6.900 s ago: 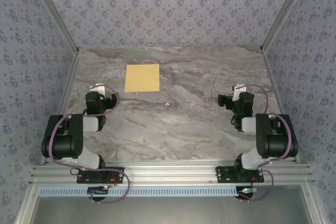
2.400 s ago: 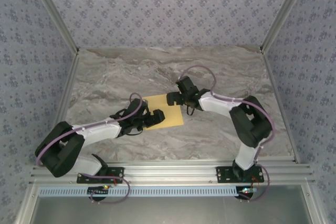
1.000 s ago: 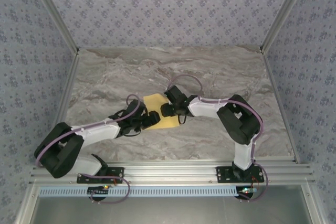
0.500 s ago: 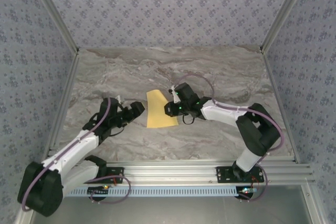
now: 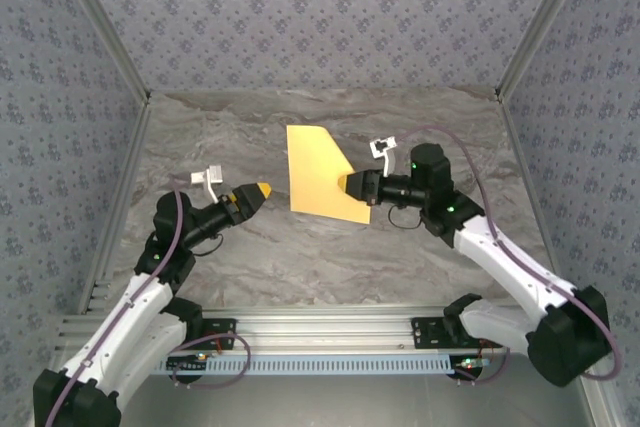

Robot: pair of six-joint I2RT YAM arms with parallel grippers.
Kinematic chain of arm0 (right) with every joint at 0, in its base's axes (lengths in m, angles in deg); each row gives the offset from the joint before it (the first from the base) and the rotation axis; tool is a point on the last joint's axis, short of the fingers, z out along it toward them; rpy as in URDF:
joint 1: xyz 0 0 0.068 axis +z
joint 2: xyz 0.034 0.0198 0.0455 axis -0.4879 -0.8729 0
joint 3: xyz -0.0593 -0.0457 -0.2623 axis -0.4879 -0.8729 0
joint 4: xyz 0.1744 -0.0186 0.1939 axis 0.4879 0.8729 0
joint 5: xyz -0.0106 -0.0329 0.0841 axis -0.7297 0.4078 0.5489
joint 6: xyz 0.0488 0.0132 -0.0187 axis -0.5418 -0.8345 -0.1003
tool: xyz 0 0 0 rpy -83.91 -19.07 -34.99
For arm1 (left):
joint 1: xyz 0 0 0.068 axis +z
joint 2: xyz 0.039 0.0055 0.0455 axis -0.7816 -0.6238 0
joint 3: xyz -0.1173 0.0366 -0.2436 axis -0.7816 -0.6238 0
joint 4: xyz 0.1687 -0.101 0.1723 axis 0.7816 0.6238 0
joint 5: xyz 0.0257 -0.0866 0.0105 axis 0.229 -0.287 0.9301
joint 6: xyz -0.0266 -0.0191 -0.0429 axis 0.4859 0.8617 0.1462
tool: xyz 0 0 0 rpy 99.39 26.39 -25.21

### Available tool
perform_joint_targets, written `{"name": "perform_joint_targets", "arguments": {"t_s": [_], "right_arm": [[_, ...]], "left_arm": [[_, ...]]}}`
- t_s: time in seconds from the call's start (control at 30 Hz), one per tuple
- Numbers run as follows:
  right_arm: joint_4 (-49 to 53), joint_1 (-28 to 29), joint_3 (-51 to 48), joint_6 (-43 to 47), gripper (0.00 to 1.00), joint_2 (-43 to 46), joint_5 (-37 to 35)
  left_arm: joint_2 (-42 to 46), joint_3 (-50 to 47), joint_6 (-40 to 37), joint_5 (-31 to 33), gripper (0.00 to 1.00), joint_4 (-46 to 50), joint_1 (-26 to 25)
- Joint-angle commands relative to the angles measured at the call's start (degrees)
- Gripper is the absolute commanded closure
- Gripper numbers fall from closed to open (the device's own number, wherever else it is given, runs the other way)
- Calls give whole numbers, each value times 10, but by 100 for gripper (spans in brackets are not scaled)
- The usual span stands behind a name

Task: Fold a paper plane with a square sheet of paper (fold left side to right side)
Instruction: Place a square sheet of paper at the center of the table.

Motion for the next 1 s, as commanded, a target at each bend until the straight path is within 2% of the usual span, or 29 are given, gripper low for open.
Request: {"name": "perform_joint_targets", "arguments": {"t_s": [0.0,0.17,0.33,0.4,0.47,0.5,0.53,0.6,0.63,0.7,0.8,0.9,0.97], "right_arm": [[-25,-1,3,-53,80,26,75],[-54,12,8,-90,80,34,84],[-76,29,10,-99,80,27,84],[-71,31,10,-95,80,24,83],[-53,31,10,-83,80,26,75],[-37,31,10,-72,79,28,67],[-20,30,10,-62,79,30,60],[27,26,15,-33,75,33,40],[57,23,20,-14,72,35,26],[135,16,31,37,59,40,-20],[248,5,43,103,42,45,-120],[314,-3,40,144,31,43,-223],[331,-4,32,158,28,38,-265]], "left_arm": [[-11,24,17,-50,2,-111,1],[-33,39,20,-64,2,-169,-28],[-63,64,-15,-53,2,-156,-82],[-77,72,-25,-50,5,-153,-98],[-86,74,-30,-46,14,-153,-105],[-87,73,-32,-43,24,-152,-107],[-87,71,-33,-39,36,-150,-107],[-86,66,-38,-23,68,-132,-108],[-85,64,-41,-15,80,-117,-108],[-87,58,-52,1,97,-78,-108],[-94,29,-55,22,99,-65,-108],[-111,3,-67,49,99,-35,-108],[-136,-10,-70,62,100,-28,-108]]}}
